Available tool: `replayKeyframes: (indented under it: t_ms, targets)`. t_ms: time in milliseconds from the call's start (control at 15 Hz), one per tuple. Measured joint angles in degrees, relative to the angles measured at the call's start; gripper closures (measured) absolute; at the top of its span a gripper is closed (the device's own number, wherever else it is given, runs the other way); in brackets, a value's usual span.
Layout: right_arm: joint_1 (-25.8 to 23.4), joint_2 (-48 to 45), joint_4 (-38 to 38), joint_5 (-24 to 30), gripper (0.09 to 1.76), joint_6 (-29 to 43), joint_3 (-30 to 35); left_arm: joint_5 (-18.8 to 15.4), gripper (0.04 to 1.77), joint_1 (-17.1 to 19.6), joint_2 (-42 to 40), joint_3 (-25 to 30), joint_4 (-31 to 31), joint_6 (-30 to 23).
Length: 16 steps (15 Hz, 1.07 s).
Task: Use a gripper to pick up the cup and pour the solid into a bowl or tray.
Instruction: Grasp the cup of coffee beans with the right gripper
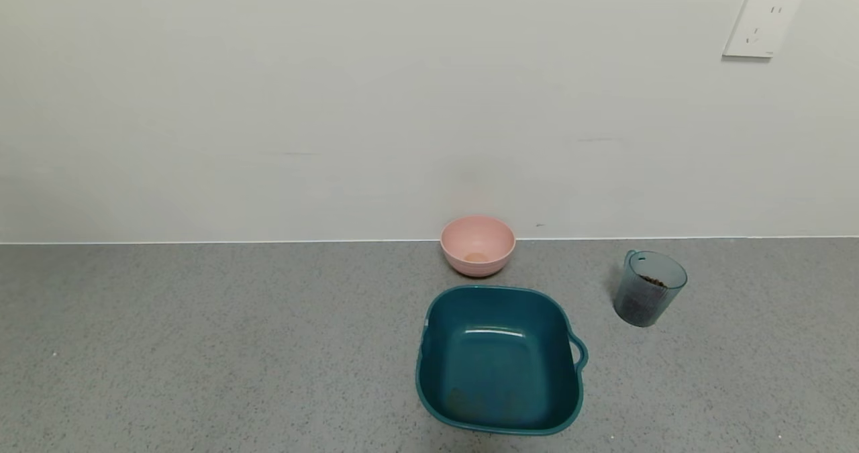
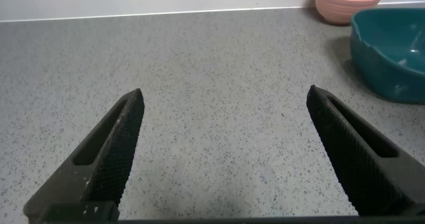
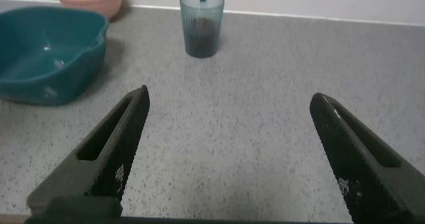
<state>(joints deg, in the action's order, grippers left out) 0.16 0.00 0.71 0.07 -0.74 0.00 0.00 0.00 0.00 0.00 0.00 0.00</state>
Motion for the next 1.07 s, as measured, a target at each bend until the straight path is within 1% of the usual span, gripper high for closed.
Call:
replayKeyframes:
  t_ms: [267,600,800,1067]
  targets:
    - [-0.13,-0.02,0.02,-0.18,0.09,-0.29,-0.68,0.0,0.05,0.0,0.0,0.0,0.0,0.0]
    - [0.24,3.33,1.66,0.41,0.09,-1.07,-7.22,0.0,0.05,0.0,0.0,0.0,0.0,0.0]
    - [0.3,9.92,1.49,0.23,0.09,-2.34,-12.04,0.0,0.05,0.0,0.0,0.0,0.0,0.0]
    - [0.88,23.95,1.13,0.89,0.09,-2.61,-18.16,0.0,0.05,0.0,0.0,0.0,0.0,0.0]
